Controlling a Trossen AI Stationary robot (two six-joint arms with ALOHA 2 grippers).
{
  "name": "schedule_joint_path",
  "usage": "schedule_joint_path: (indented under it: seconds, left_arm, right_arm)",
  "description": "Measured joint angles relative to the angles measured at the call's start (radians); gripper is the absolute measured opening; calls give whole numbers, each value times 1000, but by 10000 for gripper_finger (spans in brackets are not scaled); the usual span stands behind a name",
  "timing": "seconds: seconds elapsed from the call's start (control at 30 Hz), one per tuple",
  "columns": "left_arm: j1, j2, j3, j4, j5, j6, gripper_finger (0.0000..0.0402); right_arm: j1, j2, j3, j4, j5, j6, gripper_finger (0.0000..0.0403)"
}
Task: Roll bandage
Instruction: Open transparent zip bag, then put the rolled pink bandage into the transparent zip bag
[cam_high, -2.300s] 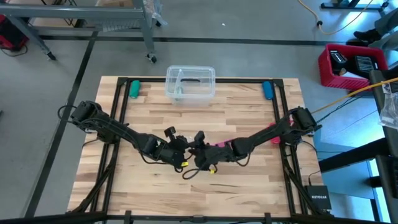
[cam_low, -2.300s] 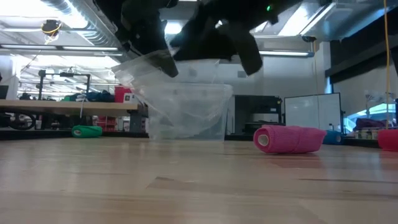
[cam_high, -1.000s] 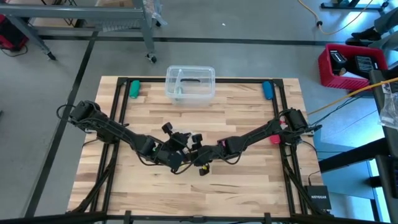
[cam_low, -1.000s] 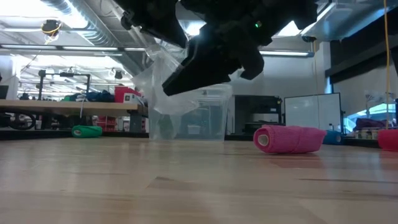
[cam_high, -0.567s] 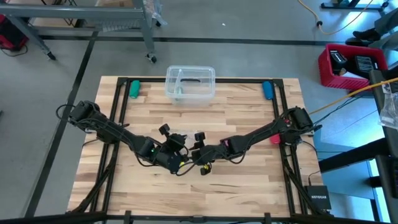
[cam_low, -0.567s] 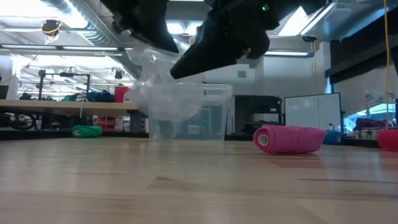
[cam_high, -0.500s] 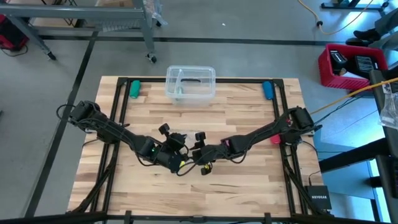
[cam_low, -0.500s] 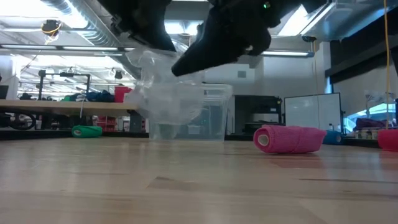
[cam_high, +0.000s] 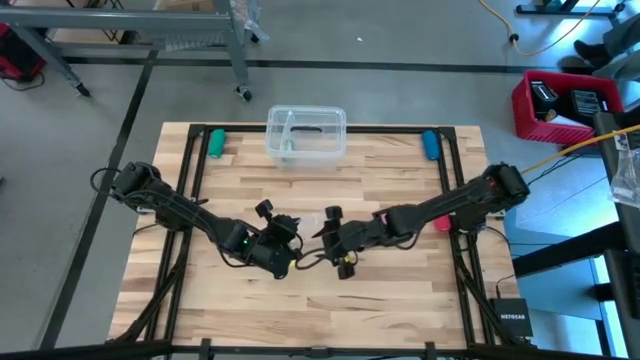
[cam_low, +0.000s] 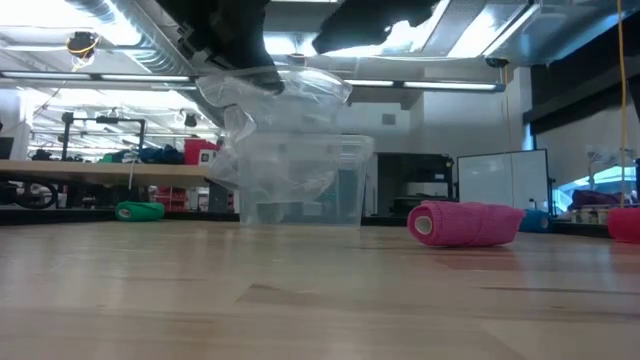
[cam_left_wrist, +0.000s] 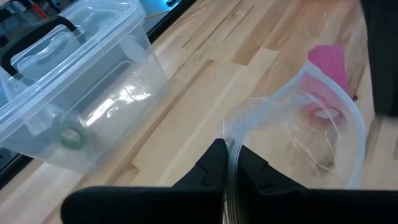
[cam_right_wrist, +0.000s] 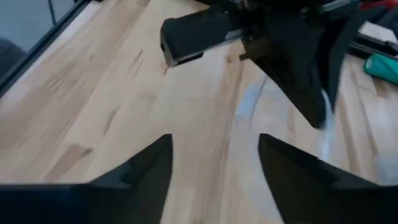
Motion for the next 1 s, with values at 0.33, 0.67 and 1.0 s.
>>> schedule_joint_path:
  seconds: [0.33,0.67,1.0]
  left_arm:
    - [0,0,0,0,4,3,1]
    - [0,0,0,1,5,3,1]
    - [0,0,0,4,10,13,1]
  right_arm:
    - [0,-238,-2,-579,-3,174,304]
    - [-10,-393,-419,-376,43,218,279]
    - [-42,-367,-604,-192,64,212,258]
